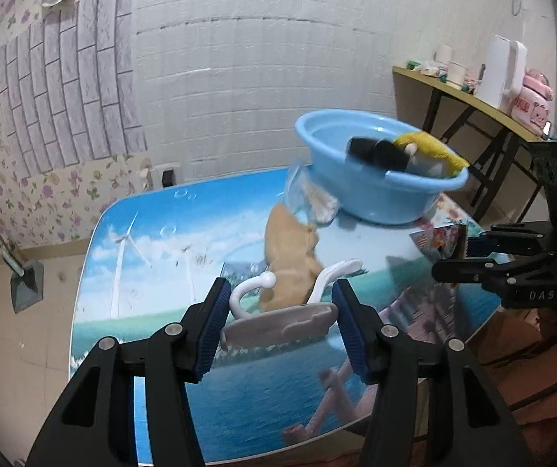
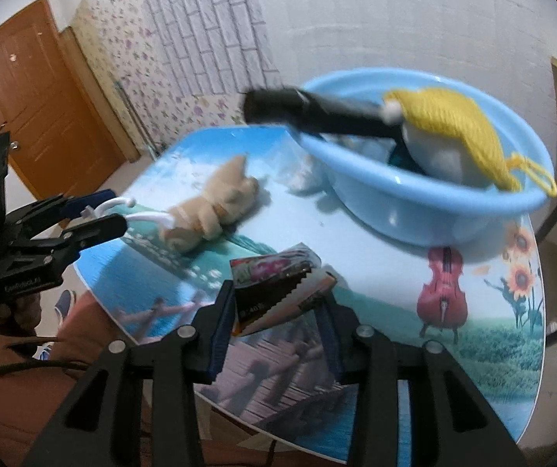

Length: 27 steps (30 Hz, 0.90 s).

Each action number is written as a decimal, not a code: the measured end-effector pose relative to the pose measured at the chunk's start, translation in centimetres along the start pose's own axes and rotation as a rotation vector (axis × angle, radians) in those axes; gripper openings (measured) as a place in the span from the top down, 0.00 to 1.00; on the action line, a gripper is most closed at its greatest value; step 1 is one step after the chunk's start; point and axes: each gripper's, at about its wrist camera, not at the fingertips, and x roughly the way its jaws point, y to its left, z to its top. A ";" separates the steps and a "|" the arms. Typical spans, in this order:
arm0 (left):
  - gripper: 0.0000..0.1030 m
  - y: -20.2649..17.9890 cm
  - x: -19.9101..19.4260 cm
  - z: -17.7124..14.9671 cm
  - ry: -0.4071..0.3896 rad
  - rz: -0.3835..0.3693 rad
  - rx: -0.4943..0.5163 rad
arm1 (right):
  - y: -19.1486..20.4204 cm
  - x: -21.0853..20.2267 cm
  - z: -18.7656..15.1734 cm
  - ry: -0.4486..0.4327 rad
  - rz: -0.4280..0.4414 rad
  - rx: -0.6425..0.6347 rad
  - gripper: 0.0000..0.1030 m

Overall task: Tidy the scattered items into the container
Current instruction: 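Carry the hook and the patterned packet over the basin with both grippers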

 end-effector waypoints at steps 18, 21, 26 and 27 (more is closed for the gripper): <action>0.48 -2.5 -1.2 8.5 -0.118 -0.044 0.088 | -2.0 -5.9 4.0 -0.171 -0.020 0.037 0.62; 0.48 -2.9 0.0 10.6 -0.113 -0.048 0.089 | -3.1 -6.4 5.1 -0.195 -0.043 0.050 0.62; 0.48 -3.7 2.9 12.7 -0.082 -0.084 0.078 | -6.2 -6.4 6.8 -0.213 -0.083 0.082 0.62; 0.48 -4.0 3.5 13.0 -0.076 -0.090 0.081 | -6.7 -6.2 7.0 -0.213 -0.086 0.089 0.62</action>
